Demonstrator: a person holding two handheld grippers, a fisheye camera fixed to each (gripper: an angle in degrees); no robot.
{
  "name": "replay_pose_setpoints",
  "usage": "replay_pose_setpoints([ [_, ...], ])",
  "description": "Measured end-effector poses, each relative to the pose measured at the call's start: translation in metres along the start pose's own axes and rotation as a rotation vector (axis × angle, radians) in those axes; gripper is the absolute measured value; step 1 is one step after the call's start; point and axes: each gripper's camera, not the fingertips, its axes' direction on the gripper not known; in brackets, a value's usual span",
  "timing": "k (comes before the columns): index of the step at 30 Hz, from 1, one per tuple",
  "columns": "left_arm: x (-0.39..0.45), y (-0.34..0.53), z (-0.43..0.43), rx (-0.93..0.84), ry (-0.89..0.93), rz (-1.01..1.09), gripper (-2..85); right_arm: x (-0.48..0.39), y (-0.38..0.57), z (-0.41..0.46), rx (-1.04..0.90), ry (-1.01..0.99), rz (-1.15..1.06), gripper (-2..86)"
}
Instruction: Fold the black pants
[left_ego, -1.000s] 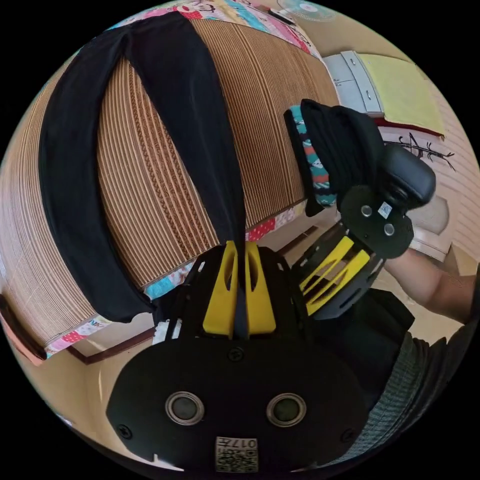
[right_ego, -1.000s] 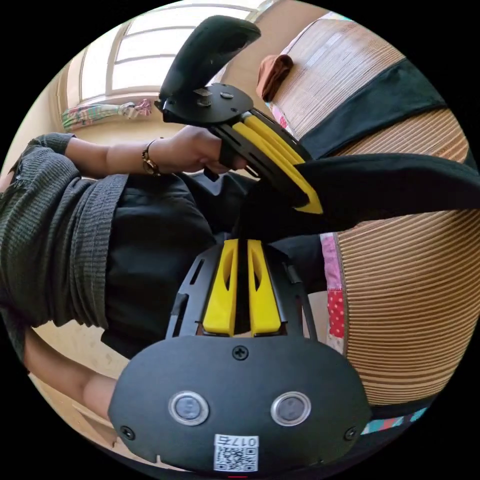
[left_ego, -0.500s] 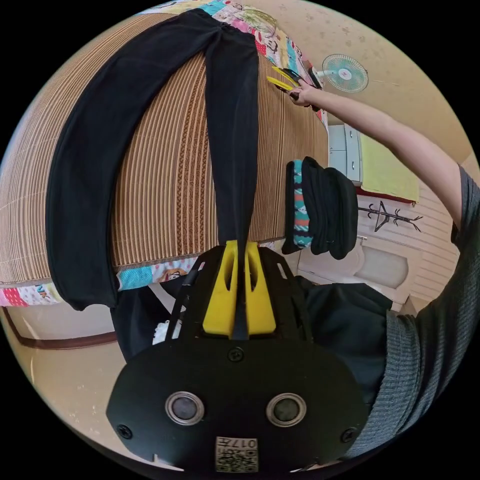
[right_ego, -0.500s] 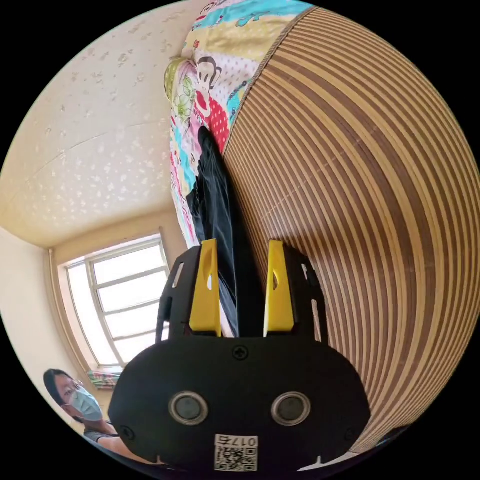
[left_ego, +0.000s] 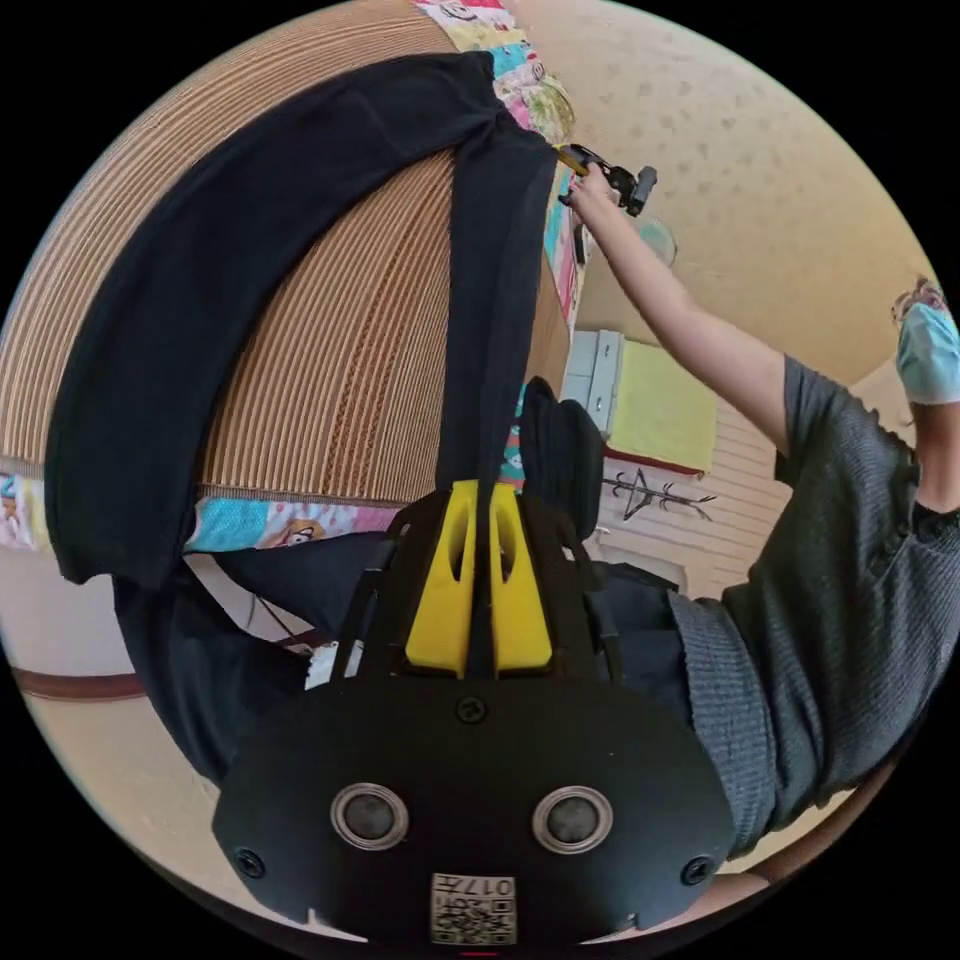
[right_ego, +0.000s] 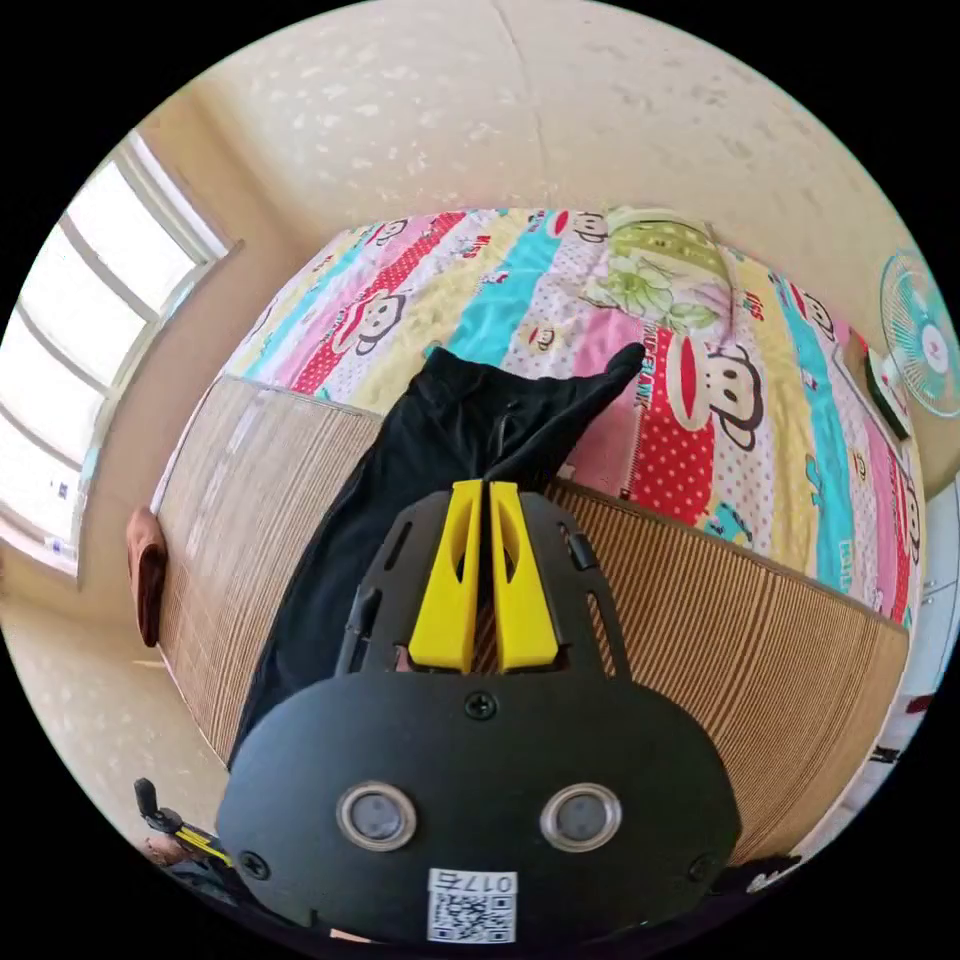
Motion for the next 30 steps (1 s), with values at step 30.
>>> replay_pose_setpoints([
  [30,-0.073,-0.072,-0.141,-0.177,-0.380,-0.067,-0.5,0.001,0.201,0.163,-0.195,-0.802,0.399,3.4],
])
